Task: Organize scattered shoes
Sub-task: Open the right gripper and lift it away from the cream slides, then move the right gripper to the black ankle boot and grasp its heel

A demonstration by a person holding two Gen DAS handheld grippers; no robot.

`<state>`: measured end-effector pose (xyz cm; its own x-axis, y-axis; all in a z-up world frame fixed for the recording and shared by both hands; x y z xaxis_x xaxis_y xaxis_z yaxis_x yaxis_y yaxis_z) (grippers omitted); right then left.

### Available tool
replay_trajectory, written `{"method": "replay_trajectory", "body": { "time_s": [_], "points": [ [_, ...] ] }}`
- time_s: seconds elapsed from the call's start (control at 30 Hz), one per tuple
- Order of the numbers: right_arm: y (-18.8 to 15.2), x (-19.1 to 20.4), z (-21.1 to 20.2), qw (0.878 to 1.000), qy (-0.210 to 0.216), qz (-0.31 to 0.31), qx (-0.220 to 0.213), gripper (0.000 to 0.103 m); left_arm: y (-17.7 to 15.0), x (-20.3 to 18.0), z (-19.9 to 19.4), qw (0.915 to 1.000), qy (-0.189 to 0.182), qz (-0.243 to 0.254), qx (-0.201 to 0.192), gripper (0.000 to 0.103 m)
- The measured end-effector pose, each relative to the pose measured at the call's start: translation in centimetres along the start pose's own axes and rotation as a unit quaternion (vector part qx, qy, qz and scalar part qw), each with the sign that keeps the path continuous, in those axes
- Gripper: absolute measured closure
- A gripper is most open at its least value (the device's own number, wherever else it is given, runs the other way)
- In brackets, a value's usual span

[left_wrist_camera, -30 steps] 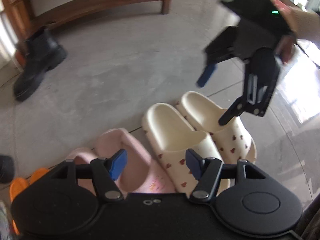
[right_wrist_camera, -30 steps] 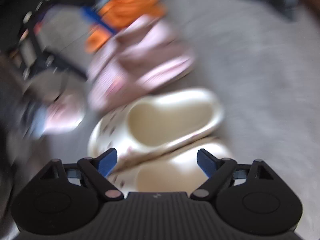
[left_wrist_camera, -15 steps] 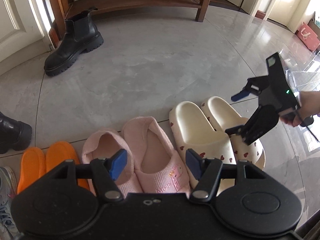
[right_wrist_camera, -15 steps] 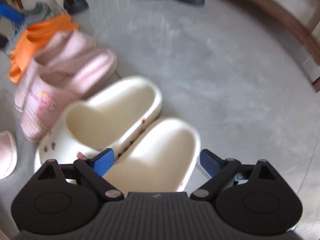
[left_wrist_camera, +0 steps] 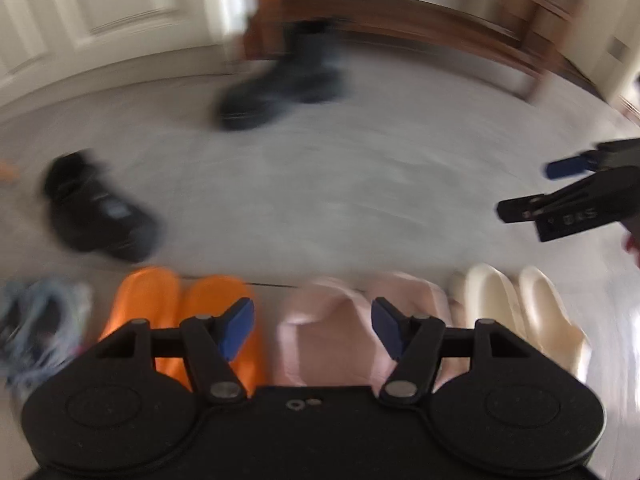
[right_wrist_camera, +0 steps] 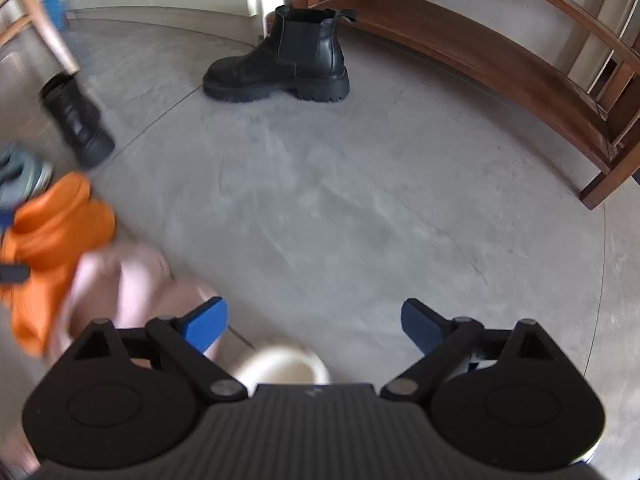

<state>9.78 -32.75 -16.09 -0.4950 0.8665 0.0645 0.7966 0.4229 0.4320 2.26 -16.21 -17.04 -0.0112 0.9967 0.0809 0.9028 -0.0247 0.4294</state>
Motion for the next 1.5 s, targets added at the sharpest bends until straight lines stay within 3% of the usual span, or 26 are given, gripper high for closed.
{"method": "replay_trajectory", "body": {
  "time_s": [0.13, 0.33, 0.47, 0.6, 0.73, 0.9, 1.0, 1.07, 1.13, 1.37, 1.47, 1.5],
  "points": [
    [6.5, 7.2, 0.3, 0.998, 0.046, -0.018, -0.043, 0.006, 0.1, 4.9, -0.5, 0.9984, 0.051, -0.014, -0.018, 0.038],
    [12.9, 18.1, 3.5, 0.993, 0.087, -0.055, -0.061, 0.006, -0.2, 10.3, -1.6, 0.9971, 0.068, -0.023, -0.027, 0.038],
    [17.1, 22.9, 6.5, 0.991, 0.104, -0.064, -0.062, 0.006, -0.1, 13.4, 0.0, 0.9955, 0.082, -0.037, -0.031, 0.038],
    [20.4, 25.1, 10.0, 0.992, 0.074, -0.094, -0.052, 0.006, 0.0, 14.4, 1.9, 0.9970, 0.070, -0.022, -0.022, 0.038],
    [23.7, 28.7, 15.1, 0.989, 0.058, -0.138, -0.012, 0.006, -0.1, 15.5, 2.9, 0.9976, 0.061, -0.027, -0.018, 0.038],
    [24.1, 31.5, 20.6, 0.982, 0.046, -0.180, 0.043, 0.009, -0.4, 17.0, 3.8, 0.9976, 0.059, -0.033, -0.014, 0.038],
    [24.0, 32.6, 23.6, 0.979, 0.051, -0.188, 0.068, 0.031, -0.8, 18.2, 4.6, 0.9975, 0.059, -0.039, -0.008, 0.038],
    [23.7, 33.0, 24.4, 0.979, 0.077, -0.173, 0.077, 0.074, -1.0, 18.8, 5.1, 0.9973, 0.057, -0.047, -0.003, 0.038],
    [23.3, 33.7, 24.9, 0.978, 0.112, -0.159, 0.081, 0.093, -1.3, 19.4, 5.5, 0.9969, 0.055, -0.056, 0.003, 0.038],
    [24.7, 34.2, 23.5, 0.968, 0.146, -0.199, 0.049, 0.100, -1.6, 20.1, 5.8, 0.9964, 0.050, -0.068, 0.004, 0.038],
    [24.8, 35.2, 22.3, 0.944, 0.119, -0.307, 0.029, 0.101, -1.4, 20.1, 5.5, 0.9963, 0.051, -0.069, -0.001, 0.038],
    [24.6, 35.4, 22.0, 0.931, 0.112, -0.346, 0.027, 0.101, -1.3, 20.1, 5.4, 0.9964, 0.051, -0.067, -0.004, 0.038]
  ]
}}
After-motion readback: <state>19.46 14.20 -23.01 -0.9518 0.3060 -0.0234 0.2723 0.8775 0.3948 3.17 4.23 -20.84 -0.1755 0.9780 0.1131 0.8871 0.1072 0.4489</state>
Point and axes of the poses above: each gripper's, at about its wrist camera, not at the fingertips, and z roughly the way its jaws point, x to its left, y to its top, the point moved 5 cm from there along z, roughly the way its jaws point, and after that the axes turned 3 degrees about y, right-handed, at the moved point
